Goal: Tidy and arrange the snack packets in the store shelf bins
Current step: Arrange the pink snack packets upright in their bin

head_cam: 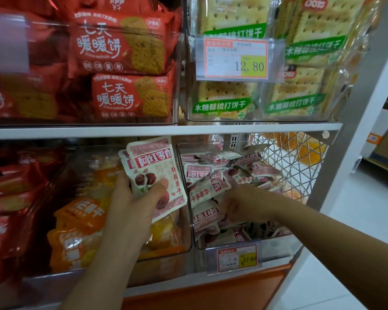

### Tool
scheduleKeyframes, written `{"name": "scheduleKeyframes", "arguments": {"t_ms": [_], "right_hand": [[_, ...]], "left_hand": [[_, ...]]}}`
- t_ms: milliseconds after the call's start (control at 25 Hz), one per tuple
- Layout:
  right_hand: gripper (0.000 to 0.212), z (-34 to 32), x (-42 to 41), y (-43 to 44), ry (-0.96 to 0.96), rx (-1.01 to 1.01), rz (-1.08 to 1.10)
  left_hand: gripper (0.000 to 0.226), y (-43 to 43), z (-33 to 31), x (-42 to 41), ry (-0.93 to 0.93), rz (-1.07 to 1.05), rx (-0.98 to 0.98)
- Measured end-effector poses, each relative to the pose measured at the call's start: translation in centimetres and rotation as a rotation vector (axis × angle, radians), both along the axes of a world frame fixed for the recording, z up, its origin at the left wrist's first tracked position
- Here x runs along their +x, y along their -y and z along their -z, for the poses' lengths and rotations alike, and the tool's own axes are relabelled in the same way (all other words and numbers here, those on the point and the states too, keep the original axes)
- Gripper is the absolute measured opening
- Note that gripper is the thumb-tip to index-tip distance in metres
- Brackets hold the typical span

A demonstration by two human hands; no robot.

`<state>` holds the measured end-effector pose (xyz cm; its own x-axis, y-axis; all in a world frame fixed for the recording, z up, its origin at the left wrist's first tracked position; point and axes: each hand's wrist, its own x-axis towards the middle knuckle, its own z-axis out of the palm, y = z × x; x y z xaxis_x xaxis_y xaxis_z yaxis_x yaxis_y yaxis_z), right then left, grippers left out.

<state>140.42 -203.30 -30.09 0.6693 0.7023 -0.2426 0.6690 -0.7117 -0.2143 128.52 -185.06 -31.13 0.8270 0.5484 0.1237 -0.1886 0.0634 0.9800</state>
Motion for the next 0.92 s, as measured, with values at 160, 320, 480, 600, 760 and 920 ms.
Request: {"name": "scheduleKeyframes", "arguments": {"t_ms": [160, 320, 480, 600, 760, 920], "right_hand": [[0.018, 0.8, -0.2, 0.2, -0.016, -0.389, 0.019], [0.014, 2.5, 0.0, -0.9, -0.013, -0.457, 0.009], [0.021, 1.5, 0.6, 0.1, -0.104, -0.167, 0.102], [0.018, 1.2, 0.4, 1.2, -0.156, 0.034, 0.126], [0.014, 2.7, -0.2, 0.9, -0.037, 0.145, 0.102], [0.023, 1.8, -0.6, 1.0, 0.053, 0.261, 0.113]], "left_hand": [[0.036, -0.1, 0.1, 0.2, 0.009, 0.000, 0.002], [0.036, 0.2, 0.2, 0.3, 0.007, 0.006, -0.001], [0.035, 0.1, 0.1, 0.3, 0.017, 0.006, -0.013], [0.035, 0.0, 0.0, 0.3, 0.014, 0.010, -0.006], [0.038, 0.4, 0.1, 0.4, -0.008, 0.006, 0.005], [0.032, 0.5, 0.0, 0.3, -0.002, 0.012, 0.004]]}}
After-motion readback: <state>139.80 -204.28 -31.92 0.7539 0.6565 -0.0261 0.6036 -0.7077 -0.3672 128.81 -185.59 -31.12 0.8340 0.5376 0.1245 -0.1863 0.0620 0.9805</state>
